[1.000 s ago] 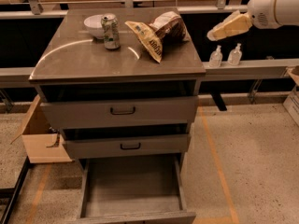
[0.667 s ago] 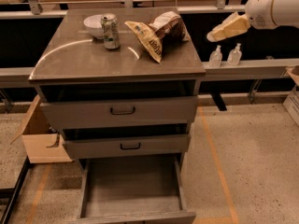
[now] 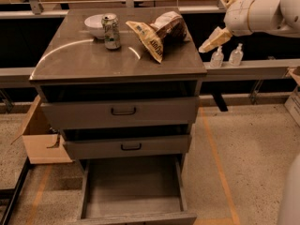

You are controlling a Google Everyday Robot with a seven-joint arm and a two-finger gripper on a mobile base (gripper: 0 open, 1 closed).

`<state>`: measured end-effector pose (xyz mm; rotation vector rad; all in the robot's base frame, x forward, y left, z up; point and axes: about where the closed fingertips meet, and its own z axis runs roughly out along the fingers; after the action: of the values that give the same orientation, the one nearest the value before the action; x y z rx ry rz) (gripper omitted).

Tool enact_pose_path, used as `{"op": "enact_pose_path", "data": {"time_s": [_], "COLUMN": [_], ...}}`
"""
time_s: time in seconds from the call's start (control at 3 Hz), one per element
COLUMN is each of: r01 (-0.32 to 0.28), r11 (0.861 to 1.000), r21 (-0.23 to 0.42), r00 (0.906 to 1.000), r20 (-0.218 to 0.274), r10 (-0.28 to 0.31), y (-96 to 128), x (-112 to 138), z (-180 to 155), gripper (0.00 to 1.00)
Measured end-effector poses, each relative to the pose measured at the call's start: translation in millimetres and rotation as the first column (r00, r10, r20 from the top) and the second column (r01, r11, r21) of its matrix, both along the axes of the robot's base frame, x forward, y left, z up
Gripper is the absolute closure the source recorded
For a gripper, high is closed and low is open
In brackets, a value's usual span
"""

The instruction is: Place brown chip bag into bottom drawer

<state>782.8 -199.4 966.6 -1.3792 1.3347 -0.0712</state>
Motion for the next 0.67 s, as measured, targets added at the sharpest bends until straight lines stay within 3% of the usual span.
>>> {"op": "enact_pose_path", "data": {"time_s": [0.33,0.67], "r01": [-0.064,-0.083], "r11": [0.998,0.993], "r21": [-0.028,-0.085], "r00": [0.9885,0.9584], "r20": [0.135,0.266], "r10": [0.067,0.103], "y": [4.0,9.2], "x": [15.3,29.2], "z": [25.9,47.7], "gripper": [0.00,0.00]}}
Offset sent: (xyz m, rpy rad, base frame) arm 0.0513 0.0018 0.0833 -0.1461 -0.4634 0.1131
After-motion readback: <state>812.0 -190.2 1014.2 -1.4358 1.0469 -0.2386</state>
